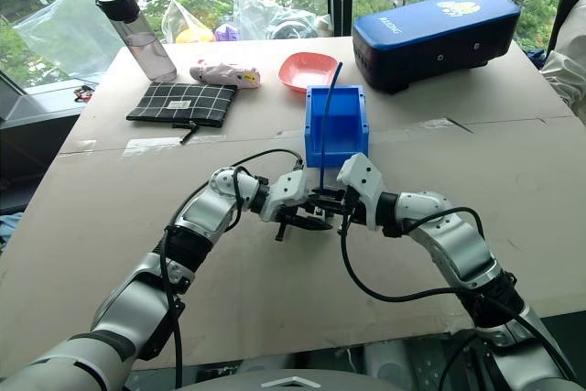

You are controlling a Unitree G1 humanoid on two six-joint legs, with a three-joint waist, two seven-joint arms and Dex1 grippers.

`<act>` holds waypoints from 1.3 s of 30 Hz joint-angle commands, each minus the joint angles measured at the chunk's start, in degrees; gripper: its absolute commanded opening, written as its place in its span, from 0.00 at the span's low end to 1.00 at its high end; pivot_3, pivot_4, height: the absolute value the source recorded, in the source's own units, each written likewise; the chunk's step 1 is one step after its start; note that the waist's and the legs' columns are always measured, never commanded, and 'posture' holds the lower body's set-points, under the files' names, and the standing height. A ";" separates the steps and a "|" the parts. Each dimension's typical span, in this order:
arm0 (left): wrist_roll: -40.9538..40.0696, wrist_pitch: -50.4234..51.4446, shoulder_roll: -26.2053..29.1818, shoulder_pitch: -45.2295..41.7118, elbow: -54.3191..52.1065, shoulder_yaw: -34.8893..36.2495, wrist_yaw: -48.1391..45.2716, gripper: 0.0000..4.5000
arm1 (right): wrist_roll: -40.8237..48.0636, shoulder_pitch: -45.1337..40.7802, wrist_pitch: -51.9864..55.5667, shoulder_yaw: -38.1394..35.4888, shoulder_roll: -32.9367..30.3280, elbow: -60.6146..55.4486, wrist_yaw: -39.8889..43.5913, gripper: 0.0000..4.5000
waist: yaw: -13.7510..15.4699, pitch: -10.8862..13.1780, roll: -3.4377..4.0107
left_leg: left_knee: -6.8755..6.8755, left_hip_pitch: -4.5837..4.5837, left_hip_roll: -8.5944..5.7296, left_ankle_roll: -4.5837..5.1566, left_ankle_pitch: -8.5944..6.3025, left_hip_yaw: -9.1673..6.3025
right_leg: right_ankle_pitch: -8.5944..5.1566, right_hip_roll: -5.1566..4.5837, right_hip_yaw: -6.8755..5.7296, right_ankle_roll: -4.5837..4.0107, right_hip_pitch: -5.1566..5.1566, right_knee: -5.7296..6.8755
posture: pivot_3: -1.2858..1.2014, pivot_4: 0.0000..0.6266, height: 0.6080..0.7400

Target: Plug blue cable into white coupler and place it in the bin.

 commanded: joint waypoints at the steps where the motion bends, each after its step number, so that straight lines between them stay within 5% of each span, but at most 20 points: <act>1: -0.26 -0.30 -0.21 -1.44 -1.46 0.28 -0.43 0.14 | -3.54 -0.33 -0.31 2.51 -1.08 1.48 2.43 0.00 | 0.00 -0.01 0.00 | 0.00 0.00 0.00 0.00 0.00 0.00 | 0.00 0.00 0.00 0.00 0.00 0.00 | 0.52 0.24 1.00; 39: -0.03 -0.65 -0.78 -2.47 -0.85 0.56 0.01 0.14 | -6.55 -3.36 4.90 2.52 -2.23 -0.03 9.50 0.00 | 0.02 -0.07 0.00 | 0.05 0.01 0.00 0.00 0.00 0.00 | 0.01 -0.01 0.00 0.00 0.00 0.06 | 0.52 0.24 1.00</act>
